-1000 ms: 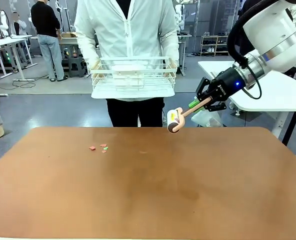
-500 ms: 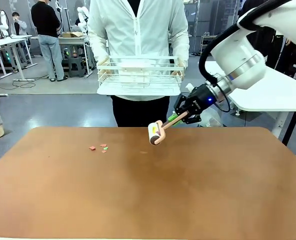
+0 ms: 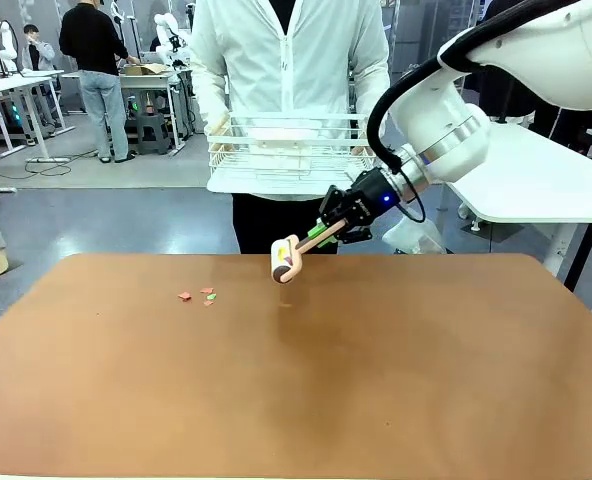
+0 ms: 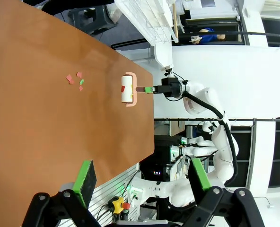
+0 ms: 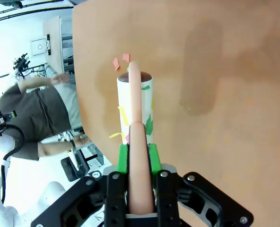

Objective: Clean the table.
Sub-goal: Clean the table with the Lint Roller when the human lifts the Dish drying rack.

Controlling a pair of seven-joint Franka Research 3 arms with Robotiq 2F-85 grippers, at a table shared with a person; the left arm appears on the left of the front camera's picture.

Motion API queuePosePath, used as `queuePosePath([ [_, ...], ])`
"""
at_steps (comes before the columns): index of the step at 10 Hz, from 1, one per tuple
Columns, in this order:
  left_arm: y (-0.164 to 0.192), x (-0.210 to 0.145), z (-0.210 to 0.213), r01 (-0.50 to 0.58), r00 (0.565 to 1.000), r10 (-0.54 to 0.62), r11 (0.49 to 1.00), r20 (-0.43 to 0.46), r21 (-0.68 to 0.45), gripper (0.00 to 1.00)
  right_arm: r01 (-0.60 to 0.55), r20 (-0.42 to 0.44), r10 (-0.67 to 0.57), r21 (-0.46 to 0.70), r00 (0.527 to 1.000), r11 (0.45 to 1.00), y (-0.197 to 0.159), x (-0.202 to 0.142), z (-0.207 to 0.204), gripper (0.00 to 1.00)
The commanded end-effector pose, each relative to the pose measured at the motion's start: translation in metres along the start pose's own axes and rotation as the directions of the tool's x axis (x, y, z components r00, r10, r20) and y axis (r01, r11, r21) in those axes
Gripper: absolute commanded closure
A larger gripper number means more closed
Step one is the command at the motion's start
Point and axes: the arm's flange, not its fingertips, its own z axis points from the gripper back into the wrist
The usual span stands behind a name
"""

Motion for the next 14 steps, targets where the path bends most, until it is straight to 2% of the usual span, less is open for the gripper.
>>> queuePosePath([
  [1, 0.000, -0.002, 0.003, 0.003, 1.000, -0.003, 1.000, 0.000, -0.007, 0.00, 0.050, -0.010, -0.050, 0.015, 0.999, 0.999, 0.012, 0.009, -0.025, 0.79],
  [3, 0.000, -0.002, 0.003, 0.003, 1.000, -0.003, 1.000, 0.000, -0.007, 0.00, 0.053, -0.012, -0.053, -0.015, 0.999, 0.999, 0.018, 0.007, -0.046, 0.79],
  [7, 0.000, -0.002, 0.003, 0.003, 1.000, -0.003, 1.000, 0.000, -0.007, 0.00, 0.052, 0.043, -0.049, -0.083, 0.998, 0.995, 0.013, -0.001, -0.080, 0.79],
  [10, 0.000, -0.002, 0.003, 0.003, 1.000, -0.003, 1.000, 0.000, -0.007, 0.00, 0.077, 0.020, -0.075, -0.071, 0.997, 0.995, 0.001, 0.007, -0.099, 0.79],
  [11, 0.000, -0.002, 0.003, 0.003, 1.000, -0.003, 1.000, 0.000, -0.007, 0.00, 0.081, 0.040, -0.078, -0.079, 0.996, 0.994, -0.003, 0.009, -0.106, 0.79],
  [14, 0.000, -0.002, 0.003, 0.003, 1.000, -0.003, 1.000, 0.000, -0.007, 0.00, 0.067, 0.019, -0.066, -0.104, 0.998, 0.992, -0.006, 0.010, -0.140, 0.79],
])
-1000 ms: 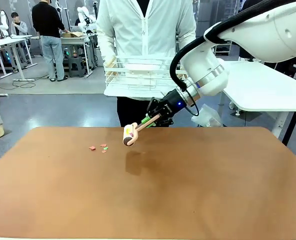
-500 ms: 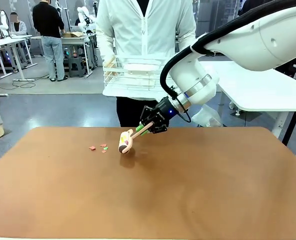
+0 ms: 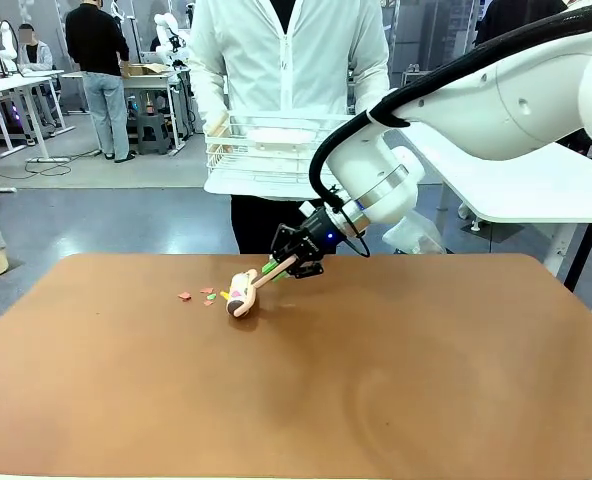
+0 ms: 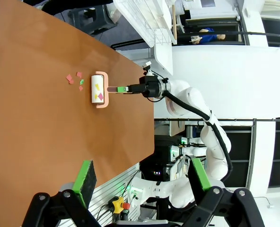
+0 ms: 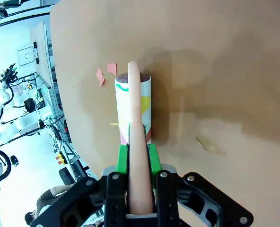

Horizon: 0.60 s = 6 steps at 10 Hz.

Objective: Clean the table.
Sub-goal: Clean the table with the Lint Roller when the human lifts the Dish drying rack.

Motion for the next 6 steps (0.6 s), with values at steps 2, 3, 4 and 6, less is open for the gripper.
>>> queuePosePath([
  [2, 0.000, -0.002, 0.003, 0.003, 1.000, -0.003, 1.000, 0.000, -0.007, 0.00, 0.002, -0.010, -0.003, -0.065, 1.000, 0.998, 0.006, 0.005, -0.052, 0.79],
  [3, 0.000, -0.002, 0.003, 0.003, 1.000, -0.003, 1.000, 0.000, -0.007, 0.00, 0.005, -0.022, -0.007, -0.073, 1.000, 0.997, 0.013, 0.005, -0.065, 0.79],
  [4, 0.000, -0.002, 0.003, 0.003, 1.000, -0.003, 1.000, 0.000, -0.007, 0.00, 0.009, -0.025, -0.011, -0.090, 1.000, 0.996, 0.019, 0.005, -0.077, 0.79],
  [6, 0.000, -0.002, 0.003, 0.003, 1.000, -0.003, 1.000, 0.000, -0.007, 0.00, 0.012, -0.044, -0.017, -0.114, 0.999, 0.993, 0.030, 0.009, -0.101, 0.79],
])
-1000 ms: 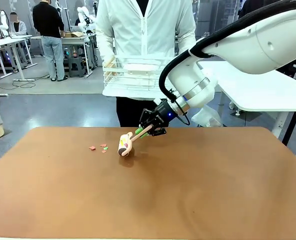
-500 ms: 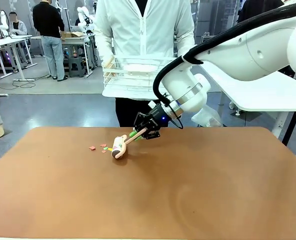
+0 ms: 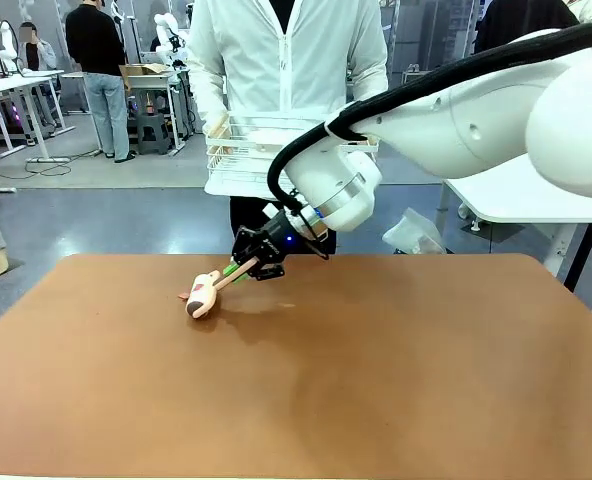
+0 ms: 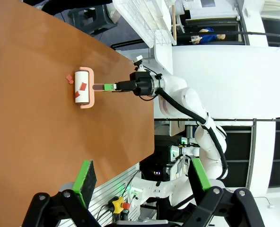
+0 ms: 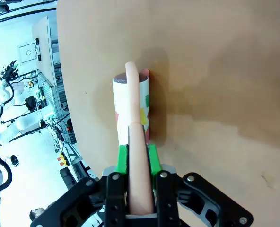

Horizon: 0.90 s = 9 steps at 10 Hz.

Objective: Clean the table.
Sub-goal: Clean the table with the Lint Roller when the human lifts the Dish drying rack.

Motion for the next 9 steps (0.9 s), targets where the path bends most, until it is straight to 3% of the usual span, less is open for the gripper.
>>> queuePosePath([
  [1, 0.000, -0.002, 0.003, 0.003, 1.000, -0.003, 1.000, -0.001, -0.007, 0.00, 0.032, -0.054, -0.038, -0.106, 0.998, 0.994, -0.017, 0.006, -0.043, 0.79],
  [5, 0.000, -0.002, 0.003, 0.003, 1.000, -0.003, 1.000, -0.001, -0.007, 0.00, -0.007, -0.051, 0.002, -0.106, 0.999, 0.994, 0.014, 0.003, -0.071, 0.79],
  [9, 0.000, -0.002, 0.003, 0.003, 1.000, -0.003, 1.000, -0.001, -0.007, 0.00, -0.025, -0.055, 0.023, -0.033, 0.998, 0.999, 0.031, 0.005, -0.065, 0.79],
])
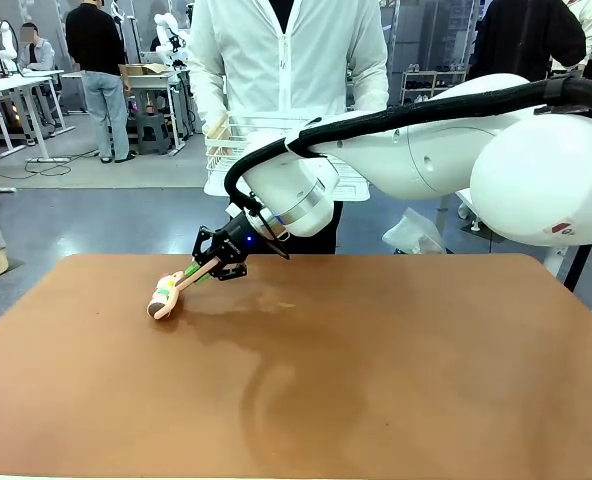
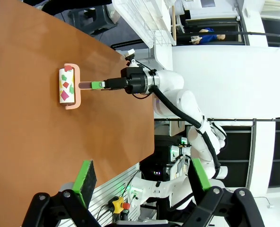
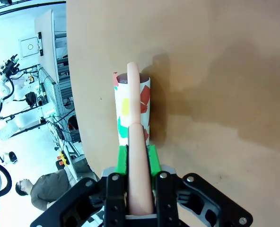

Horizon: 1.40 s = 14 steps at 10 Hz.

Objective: Clean the table.
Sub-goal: Clean the table with the Lint Roller when the human lifts the Dish drying rack.

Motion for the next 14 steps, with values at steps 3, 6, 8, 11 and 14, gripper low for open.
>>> queuePosePath([
  [3, 0.000, -0.002, 0.003, 0.003, 1.000, -0.003, 1.000, -0.001, -0.007, 0.00, -0.022, -0.039, 0.024, 0.052, 0.999, 0.998, 0.014, -0.009, 0.026, 0.79],
  [6, 0.000, -0.002, 0.003, 0.003, 1.000, -0.003, 1.000, -0.001, -0.007, 0.00, -0.065, -0.007, 0.067, 0.120, 0.998, 0.991, 0.027, -0.023, 0.066, 0.79],
  [8, 0.000, -0.002, 0.003, 0.003, 1.000, -0.003, 1.000, -0.001, -0.007, 0.00, -0.055, -0.031, 0.058, 0.084, 0.998, 0.995, 0.022, -0.031, 0.076, 0.79],
  [11, 0.000, -0.002, 0.003, 0.003, 1.000, -0.003, 1.000, -0.001, -0.007, 0.00, -0.079, -0.022, 0.078, -0.048, 0.997, 0.996, 0.023, -0.058, 0.132, 0.79],
  [14, 0.000, -0.002, 0.003, 0.003, 1.000, -0.003, 1.000, -0.001, -0.007, 0.00, -0.059, 0.058, 0.078, -0.277, 0.995, 0.959, 0.008, -0.107, 0.226, 0.79],
])
